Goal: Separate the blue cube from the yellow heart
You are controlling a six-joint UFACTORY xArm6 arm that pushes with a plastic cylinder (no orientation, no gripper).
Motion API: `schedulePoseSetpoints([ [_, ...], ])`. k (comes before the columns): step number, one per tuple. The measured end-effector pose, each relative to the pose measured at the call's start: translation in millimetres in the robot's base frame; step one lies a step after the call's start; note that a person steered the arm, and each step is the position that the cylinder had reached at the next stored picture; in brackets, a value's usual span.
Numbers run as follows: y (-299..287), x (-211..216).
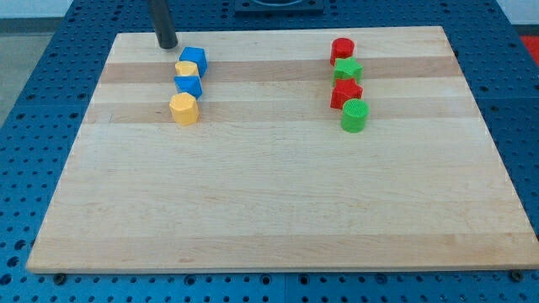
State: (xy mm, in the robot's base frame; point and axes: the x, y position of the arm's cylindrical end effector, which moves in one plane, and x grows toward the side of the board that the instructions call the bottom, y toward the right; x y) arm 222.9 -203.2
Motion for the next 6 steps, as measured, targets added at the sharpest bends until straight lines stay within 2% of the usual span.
schedulePoseSetpoints([
  [2,1,61],
  [4,42,52],
  [5,47,27],
  [6,79,28],
])
